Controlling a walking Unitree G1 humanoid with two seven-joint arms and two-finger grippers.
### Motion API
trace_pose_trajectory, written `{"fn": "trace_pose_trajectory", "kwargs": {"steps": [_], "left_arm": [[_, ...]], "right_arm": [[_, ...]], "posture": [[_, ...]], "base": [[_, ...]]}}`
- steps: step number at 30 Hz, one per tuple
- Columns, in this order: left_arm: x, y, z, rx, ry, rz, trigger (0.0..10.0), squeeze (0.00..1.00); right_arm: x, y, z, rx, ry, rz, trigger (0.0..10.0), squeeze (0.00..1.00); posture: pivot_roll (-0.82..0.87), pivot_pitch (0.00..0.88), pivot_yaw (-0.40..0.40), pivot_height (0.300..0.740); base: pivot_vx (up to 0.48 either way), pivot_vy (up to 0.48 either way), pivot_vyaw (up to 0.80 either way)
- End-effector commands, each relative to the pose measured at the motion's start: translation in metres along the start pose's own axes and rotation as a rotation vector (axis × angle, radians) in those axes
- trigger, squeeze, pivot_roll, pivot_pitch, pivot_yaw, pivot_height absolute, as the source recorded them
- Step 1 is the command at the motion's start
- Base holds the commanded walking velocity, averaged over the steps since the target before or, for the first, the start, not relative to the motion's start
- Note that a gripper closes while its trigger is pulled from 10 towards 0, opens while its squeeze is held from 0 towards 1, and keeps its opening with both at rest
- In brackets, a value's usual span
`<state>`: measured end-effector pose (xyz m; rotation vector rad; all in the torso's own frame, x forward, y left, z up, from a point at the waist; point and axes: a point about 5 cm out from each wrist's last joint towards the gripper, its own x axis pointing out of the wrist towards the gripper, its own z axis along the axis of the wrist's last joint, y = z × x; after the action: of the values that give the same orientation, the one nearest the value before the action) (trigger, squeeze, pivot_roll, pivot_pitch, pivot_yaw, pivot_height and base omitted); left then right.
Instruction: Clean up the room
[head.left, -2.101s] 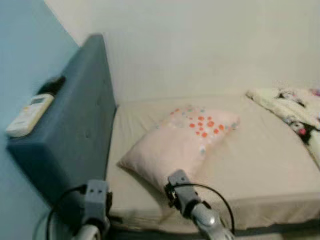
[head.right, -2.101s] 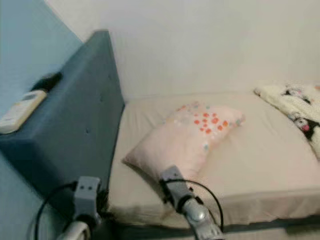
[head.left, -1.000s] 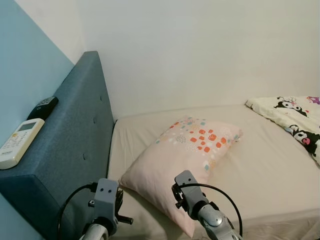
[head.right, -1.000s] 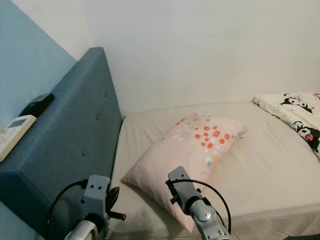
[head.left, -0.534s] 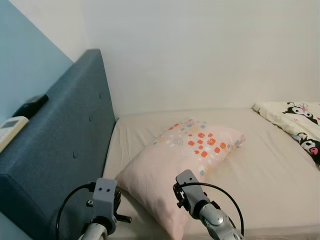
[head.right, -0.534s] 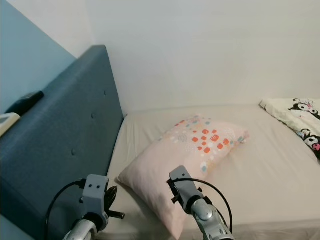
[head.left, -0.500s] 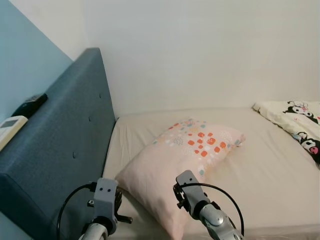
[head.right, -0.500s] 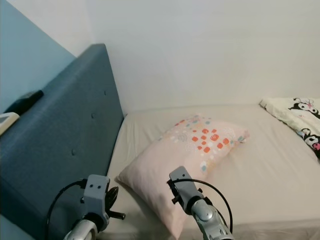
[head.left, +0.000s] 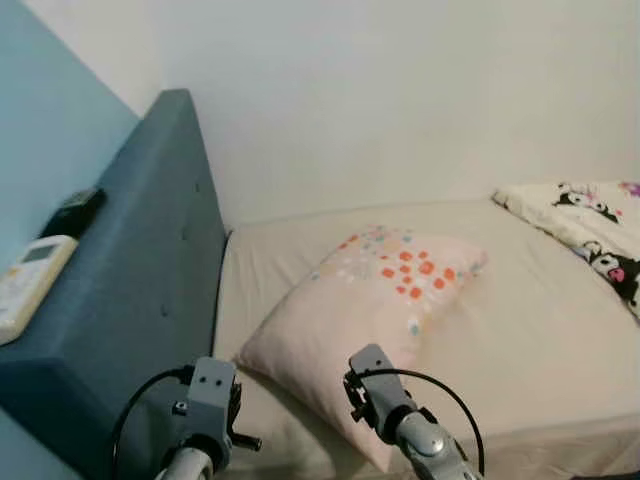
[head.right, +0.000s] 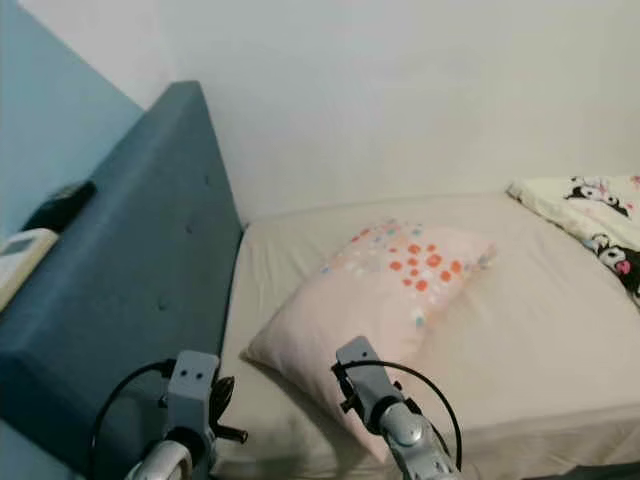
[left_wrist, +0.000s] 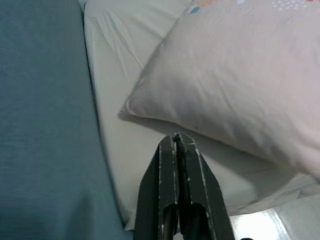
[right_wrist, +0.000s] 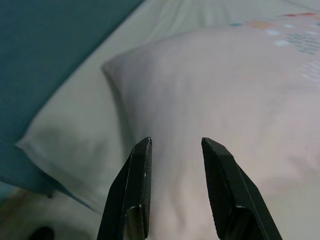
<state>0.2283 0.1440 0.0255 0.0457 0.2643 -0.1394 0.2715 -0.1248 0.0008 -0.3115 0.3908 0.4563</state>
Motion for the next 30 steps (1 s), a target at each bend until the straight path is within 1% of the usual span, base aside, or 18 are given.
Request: {"fn": "trace_pose_trajectory", "kwargs": {"steps": [1,4,11,14,17,22,30], "left_arm": [[-0.0010,0.0010,-0.0035,0.019,0.012,0.000,10.0,0.00],[-0.0008,0.0005,-0.0028,0.024,0.007,-0.004,10.0,0.00],[-0.0006,-0.0004,-0.0023,0.025,0.001,-0.006,10.0,0.00],[-0.0006,-0.0002,-0.0020,0.023,-0.001,-0.001,10.0,0.00],[-0.0012,0.0022,-0.0011,0.016,-0.006,0.020,10.0,0.00],[-0.0024,0.0033,-0.0013,0.004,-0.003,0.032,10.0,0.00],[-0.0029,0.0022,-0.0016,-0.002,-0.002,0.036,10.0,0.00]], "right_arm": [[-0.0010,-0.0007,-0.0039,0.034,0.022,-0.003,10.0,0.00],[-0.0013,-0.0011,-0.0030,0.056,0.018,-0.003,10.0,0.00],[-0.0015,-0.0003,-0.0002,0.052,-0.003,0.010,10.0,0.00],[-0.0010,0.0012,0.0020,0.075,-0.021,0.018,10.0,0.00],[-0.0004,0.0039,0.0025,0.035,-0.018,0.035,10.0,0.00],[-0.0004,0.0054,0.0019,0.031,-0.012,0.043,10.0,0.00],[-0.0011,0.0047,0.0011,0.034,-0.008,0.045,10.0,0.00]], "posture": [[-0.10,0.000,0.015,0.738],[-0.10,0.000,0.015,0.738],[-0.10,0.000,0.012,0.738],[-0.10,0.000,0.011,0.738],[-0.10,0.000,0.011,0.738],[-0.09,0.000,0.009,0.738],[-0.09,0.000,0.007,0.738]], "base": [[0.000,0.000,-0.80],[0.000,0.000,-0.80],[0.000,0.000,-0.80],[0.000,0.000,-0.42],[0.000,0.000,0.00],[0.000,0.000,0.00],[0.000,-0.461,0.00]]}}
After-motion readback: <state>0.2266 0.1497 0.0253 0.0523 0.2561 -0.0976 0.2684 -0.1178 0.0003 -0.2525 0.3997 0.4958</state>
